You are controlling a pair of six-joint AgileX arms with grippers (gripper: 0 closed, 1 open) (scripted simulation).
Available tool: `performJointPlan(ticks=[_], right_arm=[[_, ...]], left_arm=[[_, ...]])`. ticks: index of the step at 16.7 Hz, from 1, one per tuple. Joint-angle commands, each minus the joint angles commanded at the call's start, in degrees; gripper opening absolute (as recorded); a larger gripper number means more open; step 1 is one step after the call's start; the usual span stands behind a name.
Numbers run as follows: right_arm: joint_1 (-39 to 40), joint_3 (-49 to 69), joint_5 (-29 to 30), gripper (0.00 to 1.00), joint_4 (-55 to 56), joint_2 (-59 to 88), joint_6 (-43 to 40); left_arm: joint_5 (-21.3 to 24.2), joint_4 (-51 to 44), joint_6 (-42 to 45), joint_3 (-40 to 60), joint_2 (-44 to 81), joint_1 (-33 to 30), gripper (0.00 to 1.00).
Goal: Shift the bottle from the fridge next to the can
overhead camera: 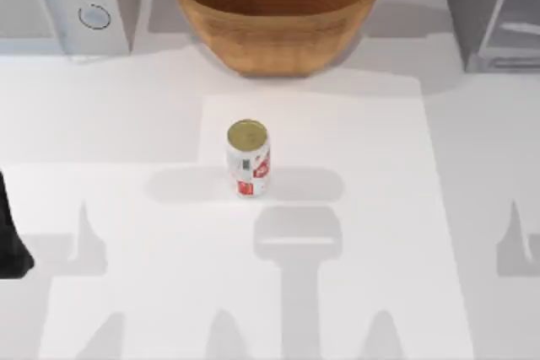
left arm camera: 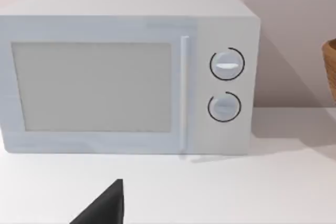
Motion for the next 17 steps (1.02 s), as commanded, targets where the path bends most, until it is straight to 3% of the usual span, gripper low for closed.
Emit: performJointPlan(ticks=[4,8,17], right_arm=[[-0.41,1.39,-0.17,1.00,1.47,1.77,-0.02],[-2.30,8.65,-1.54,1.00,9.21,12.66,-0.01],[-8.50,34.01,-7.44,1.00,36.33,68.50,0.34]], left_arm=[[0.00,0.00,0.00,0.00,0.00,0.00,1.00],[0.00,0.00,0.00,0.00,0.00,0.00,1.00],[0.00,0.00,0.00,0.00,0.00,0.00,1.00]])
